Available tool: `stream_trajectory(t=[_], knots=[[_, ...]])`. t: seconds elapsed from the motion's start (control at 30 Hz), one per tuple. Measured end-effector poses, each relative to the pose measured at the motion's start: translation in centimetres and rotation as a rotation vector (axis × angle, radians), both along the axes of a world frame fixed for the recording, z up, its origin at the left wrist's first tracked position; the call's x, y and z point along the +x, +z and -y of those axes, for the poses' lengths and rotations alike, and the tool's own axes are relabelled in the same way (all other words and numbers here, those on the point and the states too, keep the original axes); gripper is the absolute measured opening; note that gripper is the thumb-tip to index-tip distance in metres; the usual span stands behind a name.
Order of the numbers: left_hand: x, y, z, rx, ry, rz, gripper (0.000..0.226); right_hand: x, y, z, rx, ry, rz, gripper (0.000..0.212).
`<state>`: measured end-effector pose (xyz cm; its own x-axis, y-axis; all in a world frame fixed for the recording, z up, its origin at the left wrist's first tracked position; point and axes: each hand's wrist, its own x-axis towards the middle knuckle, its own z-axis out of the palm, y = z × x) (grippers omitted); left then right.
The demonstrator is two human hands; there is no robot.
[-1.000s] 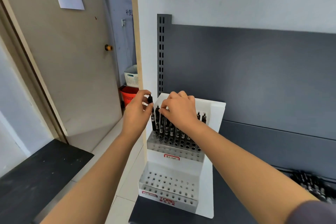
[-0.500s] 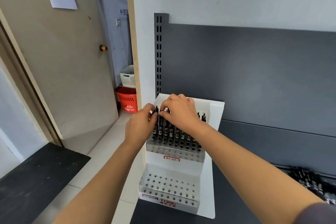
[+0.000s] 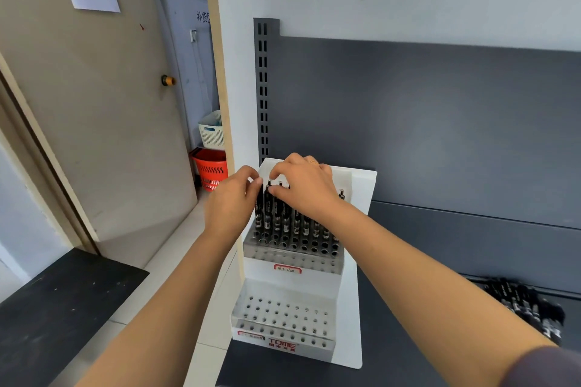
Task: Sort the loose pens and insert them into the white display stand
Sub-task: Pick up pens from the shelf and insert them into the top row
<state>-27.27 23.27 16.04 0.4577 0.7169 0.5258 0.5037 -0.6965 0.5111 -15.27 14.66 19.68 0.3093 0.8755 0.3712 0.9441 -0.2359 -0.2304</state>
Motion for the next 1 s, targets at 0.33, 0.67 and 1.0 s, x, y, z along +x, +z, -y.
stream_trajectory(t=[0.33,0.67,1.0], knots=[[7.3,3.5,8.0,0.258,-0.2,-0.004,0.016,8.1,-0.1,8.6,0.203,-0.123,-0.064,0.021],[20.5,0.0,20.8,0.169,-0.481,-0.143,0.014,20.4,-4.2,24.5,0.037,-0.278,-0.207,0.015],[27.1,-5.0,29.2,0.072,-0.552,-0.34,0.018,28.2,-9.3,34.8,-0.255,-0.332,-0.404,0.017]])
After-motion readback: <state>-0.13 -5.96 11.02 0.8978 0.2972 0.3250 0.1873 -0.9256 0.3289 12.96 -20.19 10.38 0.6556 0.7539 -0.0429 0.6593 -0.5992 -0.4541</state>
